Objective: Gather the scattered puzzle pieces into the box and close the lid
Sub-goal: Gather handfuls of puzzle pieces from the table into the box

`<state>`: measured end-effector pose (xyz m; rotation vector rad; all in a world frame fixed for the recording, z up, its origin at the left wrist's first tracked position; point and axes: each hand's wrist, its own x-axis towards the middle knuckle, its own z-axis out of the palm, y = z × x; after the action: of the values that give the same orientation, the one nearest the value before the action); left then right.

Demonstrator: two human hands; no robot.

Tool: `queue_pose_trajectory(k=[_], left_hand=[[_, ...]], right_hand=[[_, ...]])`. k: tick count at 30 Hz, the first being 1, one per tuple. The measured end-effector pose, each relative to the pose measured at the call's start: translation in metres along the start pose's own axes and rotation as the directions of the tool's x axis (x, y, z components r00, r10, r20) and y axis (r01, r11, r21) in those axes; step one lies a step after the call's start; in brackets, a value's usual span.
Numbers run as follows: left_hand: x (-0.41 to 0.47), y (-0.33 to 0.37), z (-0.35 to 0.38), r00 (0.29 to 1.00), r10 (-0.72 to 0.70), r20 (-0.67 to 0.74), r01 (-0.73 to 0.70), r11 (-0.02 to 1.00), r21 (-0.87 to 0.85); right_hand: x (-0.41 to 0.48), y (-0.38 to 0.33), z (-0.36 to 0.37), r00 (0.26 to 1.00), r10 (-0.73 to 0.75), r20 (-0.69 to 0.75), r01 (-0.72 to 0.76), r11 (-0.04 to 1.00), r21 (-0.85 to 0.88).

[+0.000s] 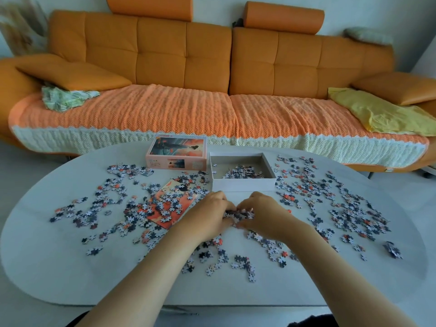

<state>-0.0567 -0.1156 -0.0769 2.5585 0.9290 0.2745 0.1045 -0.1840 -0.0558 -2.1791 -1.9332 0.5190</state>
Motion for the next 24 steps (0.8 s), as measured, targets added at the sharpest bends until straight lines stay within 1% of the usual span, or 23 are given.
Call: queue_pose_trajectory(k=[2,6,11,13,16,19,22,24], left_hand=[[0.005,-0.002,-0.002,1.000,0.004,0.000,-0.004,1.000,-0.010],[0.012,-0.004,-0.006,1.000,-0.020,-0.004,0.020,1.000,-0.017],[0.027,0.000,-0.021,0.997,-0.004,-0.081,-0.005,0.993,-0.120],[0.038,0.001,-0.031,0.989,-0.015,-0.149,-0.013,0.983,-0.183],[0.059,-0.004,-0.042,0.960,-0.047,-0.277,-0.024,0.969,-0.246],[0.078,-0.008,-0.040,0.928,-0.051,-0.369,-0.035,0.975,-0.221],[0.094,-0.012,-0.028,0.929,-0.023,-0.368,-0.044,0.984,-0.171],[0.101,-0.013,-0.020,0.937,0.022,-0.350,-0.065,0.992,-0.111]], right_hand=[[0.003,0.002,-0.001,0.999,0.004,-0.034,-0.002,0.999,0.044],[0.010,0.007,-0.003,0.998,0.040,-0.041,-0.036,0.994,0.106],[0.021,0.009,-0.022,0.997,0.043,-0.058,-0.033,0.986,0.165],[0.028,0.008,-0.037,0.990,0.038,-0.132,-0.014,0.984,0.179],[0.044,0.008,-0.053,0.954,0.045,-0.298,0.005,0.986,0.165],[0.061,0.009,-0.056,0.922,0.005,-0.388,0.046,0.991,0.123],[0.076,0.018,-0.048,0.900,-0.037,-0.434,0.078,0.994,0.077],[0.084,0.026,-0.040,0.913,-0.053,-0.404,0.077,0.996,0.044]])
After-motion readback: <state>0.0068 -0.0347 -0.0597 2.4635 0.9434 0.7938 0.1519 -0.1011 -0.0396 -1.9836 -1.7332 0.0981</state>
